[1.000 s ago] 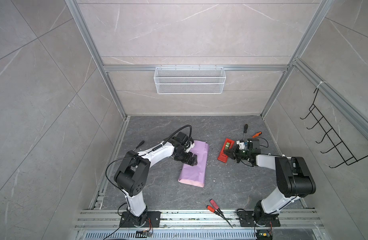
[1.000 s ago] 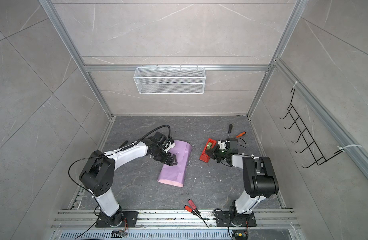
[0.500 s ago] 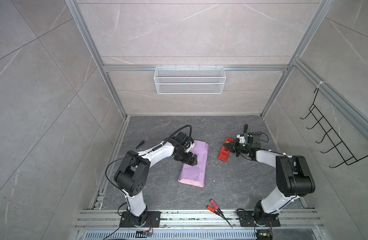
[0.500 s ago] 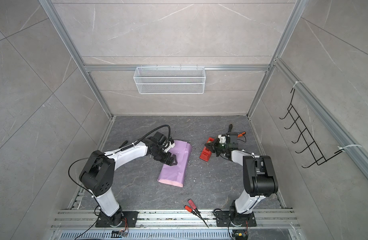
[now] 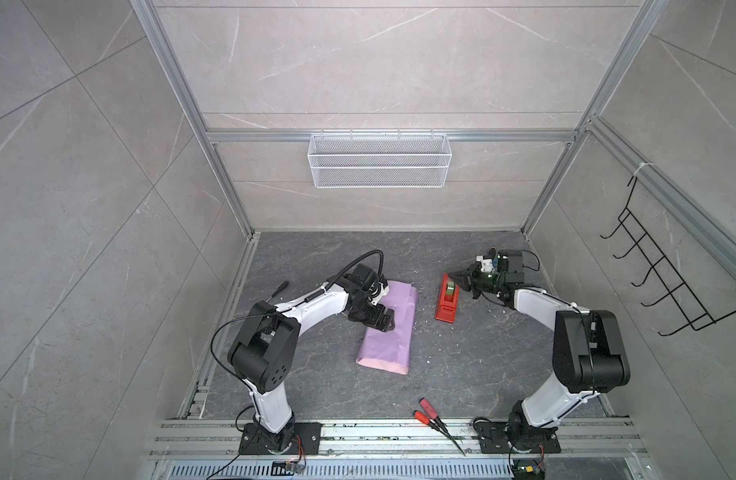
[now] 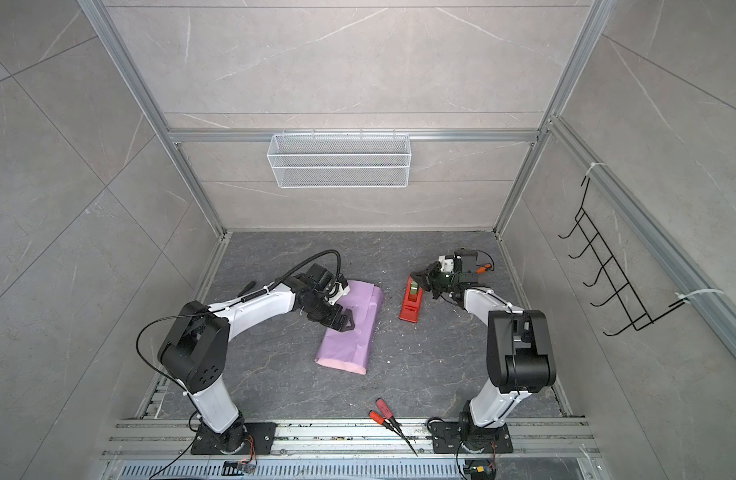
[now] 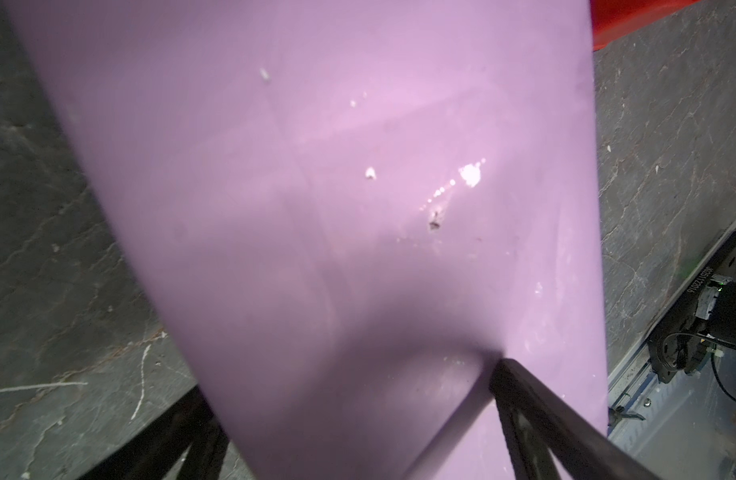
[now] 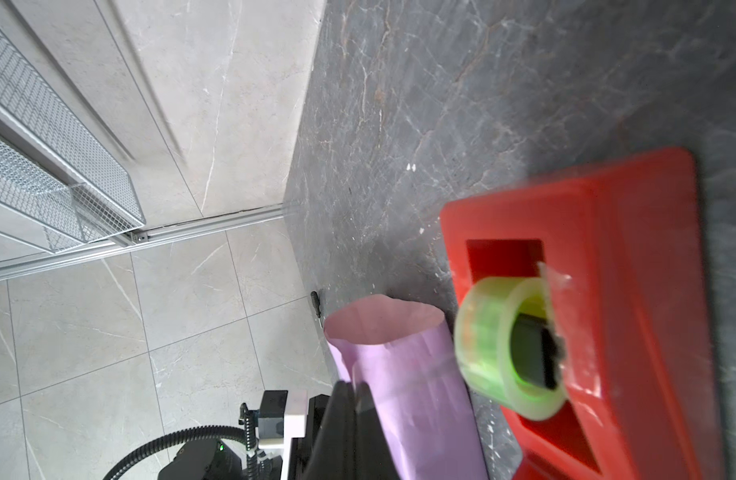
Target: Wrap the gift box in paper
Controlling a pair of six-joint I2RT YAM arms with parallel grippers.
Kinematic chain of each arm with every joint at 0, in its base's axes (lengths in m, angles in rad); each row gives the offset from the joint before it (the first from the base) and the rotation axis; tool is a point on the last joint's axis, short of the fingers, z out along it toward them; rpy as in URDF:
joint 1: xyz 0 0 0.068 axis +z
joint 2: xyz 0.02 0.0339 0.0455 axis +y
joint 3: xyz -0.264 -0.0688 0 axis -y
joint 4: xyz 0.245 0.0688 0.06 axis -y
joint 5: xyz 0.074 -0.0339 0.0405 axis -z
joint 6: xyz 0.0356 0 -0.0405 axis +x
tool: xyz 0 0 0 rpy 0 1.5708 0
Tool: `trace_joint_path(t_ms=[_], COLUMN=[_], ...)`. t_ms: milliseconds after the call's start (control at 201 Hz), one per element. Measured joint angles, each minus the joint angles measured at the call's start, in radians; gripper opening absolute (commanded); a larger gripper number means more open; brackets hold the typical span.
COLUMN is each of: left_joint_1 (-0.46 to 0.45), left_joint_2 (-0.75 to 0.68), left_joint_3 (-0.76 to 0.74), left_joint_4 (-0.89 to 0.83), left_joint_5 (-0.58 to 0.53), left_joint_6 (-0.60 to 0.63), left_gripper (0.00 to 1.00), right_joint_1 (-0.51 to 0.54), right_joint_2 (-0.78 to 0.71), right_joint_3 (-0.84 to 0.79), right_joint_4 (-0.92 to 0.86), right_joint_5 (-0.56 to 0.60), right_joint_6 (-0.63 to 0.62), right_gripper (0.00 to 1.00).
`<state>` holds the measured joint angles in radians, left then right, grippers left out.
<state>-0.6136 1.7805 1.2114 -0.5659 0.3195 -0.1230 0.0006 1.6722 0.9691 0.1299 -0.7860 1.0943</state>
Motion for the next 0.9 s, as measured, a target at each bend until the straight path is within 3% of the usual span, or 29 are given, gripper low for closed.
trace_joint_path(t_ms=[244, 637, 896], left_joint_1=[0.0, 0.0, 0.0], left_joint_2=[0.0, 0.0, 0.0], left_joint_3=[0.0, 0.0, 0.0], left_joint_4=[0.0, 0.0, 0.0], left_joint_5=[0.0, 0.0, 0.0], left_joint_6=[0.0, 0.0, 0.0], left_gripper=[0.97, 0.97, 0.97], right_joint_1=[0.002, 0.047, 0.046], right_joint_2=[-0.061, -0.145, -0.145], right_joint_3=[-0.006, -0.193, -0.073], right_joint_4=[-0.048, -0.024, -0.072], right_joint_5=[-0.003, -0.008, -0.002], right_joint_6=[0.002, 0.003, 0.002], right_gripper=[0.0, 0.0, 0.0])
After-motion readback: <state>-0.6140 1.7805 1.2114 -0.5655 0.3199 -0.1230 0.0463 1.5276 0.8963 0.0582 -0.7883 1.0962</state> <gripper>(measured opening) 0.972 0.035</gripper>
